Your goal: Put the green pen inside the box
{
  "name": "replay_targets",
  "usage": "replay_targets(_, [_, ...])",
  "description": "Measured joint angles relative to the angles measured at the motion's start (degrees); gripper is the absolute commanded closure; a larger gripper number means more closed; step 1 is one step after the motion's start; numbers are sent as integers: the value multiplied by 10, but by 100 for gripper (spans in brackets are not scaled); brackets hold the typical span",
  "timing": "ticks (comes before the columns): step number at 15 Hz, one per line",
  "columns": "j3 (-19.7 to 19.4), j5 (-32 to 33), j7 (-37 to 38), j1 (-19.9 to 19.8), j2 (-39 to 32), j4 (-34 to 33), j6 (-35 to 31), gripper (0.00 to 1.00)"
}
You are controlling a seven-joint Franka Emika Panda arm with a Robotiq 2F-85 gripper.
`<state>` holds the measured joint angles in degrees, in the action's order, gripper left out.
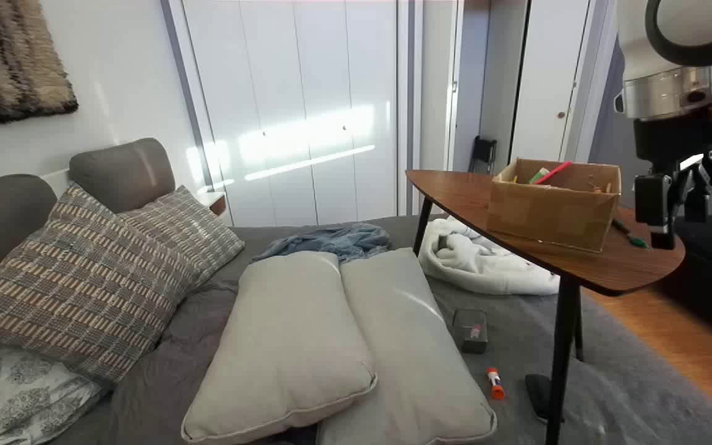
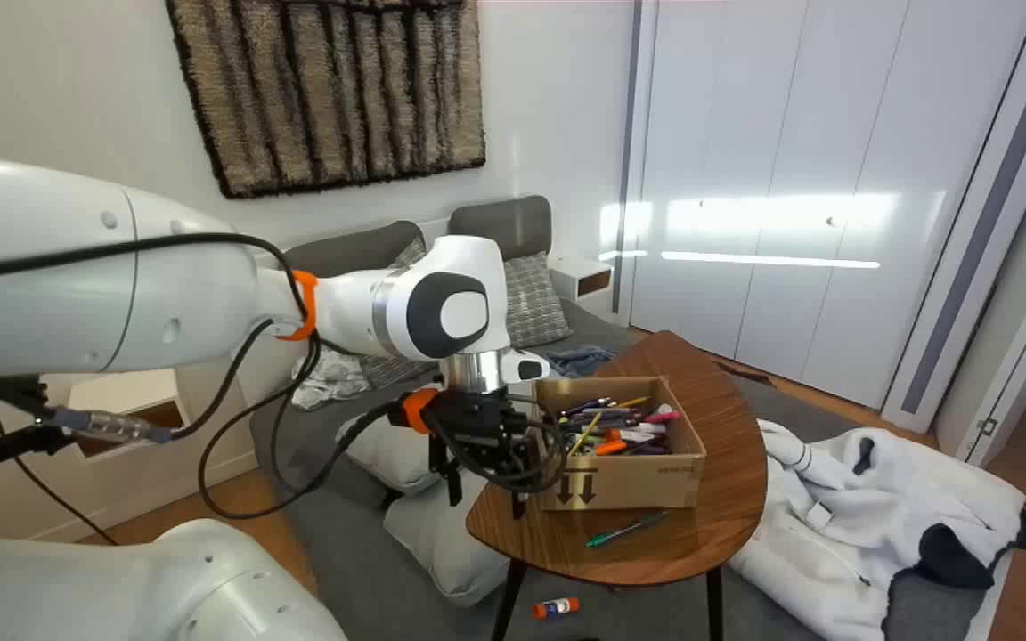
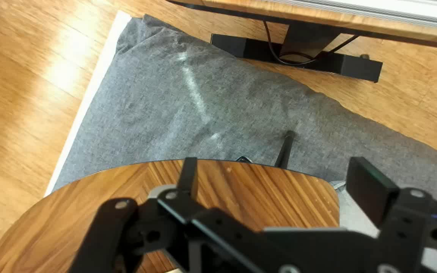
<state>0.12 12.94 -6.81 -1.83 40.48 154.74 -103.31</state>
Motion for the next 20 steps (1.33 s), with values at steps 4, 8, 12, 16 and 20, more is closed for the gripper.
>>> replay_targets(4, [0, 0, 0, 0, 0, 0, 0, 0])
replay_targets(8, [-1, 0, 6, 0, -2, 0, -1, 0])
replay_targets(12, [-29, 2, 24, -26, -47, -7, -30, 0])
replay_targets(16, [-84, 3, 4, -59, -109, -21, -110, 0])
replay_targets(20, [-128, 1, -24, -79, -155, -40, -180, 0])
